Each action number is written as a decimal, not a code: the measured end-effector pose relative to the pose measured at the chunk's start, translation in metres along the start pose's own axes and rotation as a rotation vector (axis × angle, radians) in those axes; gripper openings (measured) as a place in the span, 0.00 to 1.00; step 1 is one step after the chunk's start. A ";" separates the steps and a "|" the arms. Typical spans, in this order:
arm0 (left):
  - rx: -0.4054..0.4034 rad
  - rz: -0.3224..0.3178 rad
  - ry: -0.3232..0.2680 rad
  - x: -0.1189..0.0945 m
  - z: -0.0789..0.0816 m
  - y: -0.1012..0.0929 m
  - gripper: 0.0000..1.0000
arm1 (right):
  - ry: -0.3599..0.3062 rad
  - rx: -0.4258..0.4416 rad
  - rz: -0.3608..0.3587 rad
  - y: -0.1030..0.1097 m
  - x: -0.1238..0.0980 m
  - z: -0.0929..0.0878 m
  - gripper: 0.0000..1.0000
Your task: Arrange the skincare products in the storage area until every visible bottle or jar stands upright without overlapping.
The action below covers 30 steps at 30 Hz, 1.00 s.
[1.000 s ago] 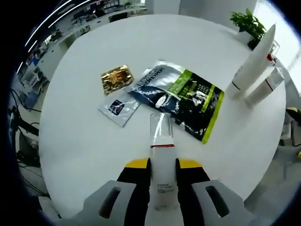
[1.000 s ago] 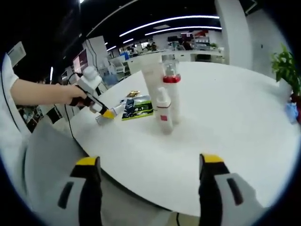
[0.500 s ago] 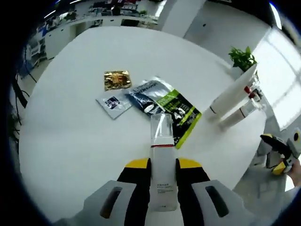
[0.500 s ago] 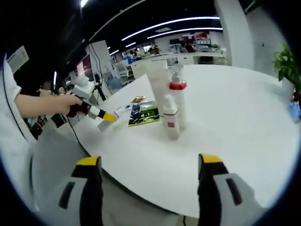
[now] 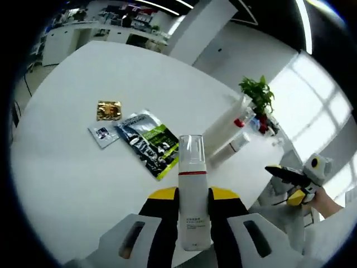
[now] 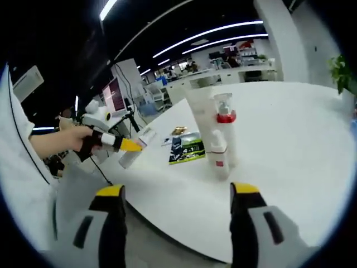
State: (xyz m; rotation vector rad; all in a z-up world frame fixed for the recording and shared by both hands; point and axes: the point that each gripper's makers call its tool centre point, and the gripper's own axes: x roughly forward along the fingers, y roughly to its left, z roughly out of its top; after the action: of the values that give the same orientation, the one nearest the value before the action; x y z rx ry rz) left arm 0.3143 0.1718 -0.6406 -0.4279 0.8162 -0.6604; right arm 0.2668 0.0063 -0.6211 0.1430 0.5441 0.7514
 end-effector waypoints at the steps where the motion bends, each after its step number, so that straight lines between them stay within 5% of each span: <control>1: 0.005 -0.013 -0.004 -0.002 0.000 -0.004 0.17 | -0.006 0.005 0.013 0.003 0.001 0.002 0.74; 9: 0.071 -0.260 -0.025 -0.011 -0.001 -0.065 0.17 | -0.067 0.014 0.162 0.036 0.008 0.023 0.53; 16: 0.121 -0.427 -0.007 -0.012 -0.011 -0.112 0.17 | -0.160 0.067 0.281 0.061 0.010 0.049 0.48; 22: 0.054 -0.620 -0.025 -0.023 -0.011 -0.150 0.17 | -0.249 0.185 0.417 0.078 0.001 0.072 0.36; 24: 0.038 -0.687 -0.019 -0.028 -0.014 -0.161 0.17 | -0.240 0.158 0.462 0.087 -0.001 0.072 0.30; 30: 0.041 -0.738 0.005 -0.028 -0.022 -0.172 0.17 | -0.270 0.227 0.522 0.097 -0.004 0.079 0.25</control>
State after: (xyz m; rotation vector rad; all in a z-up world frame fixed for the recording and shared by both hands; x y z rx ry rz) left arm 0.2193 0.0642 -0.5386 -0.6985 0.6364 -1.3578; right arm 0.2461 0.0795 -0.5211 0.6058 0.3318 1.1544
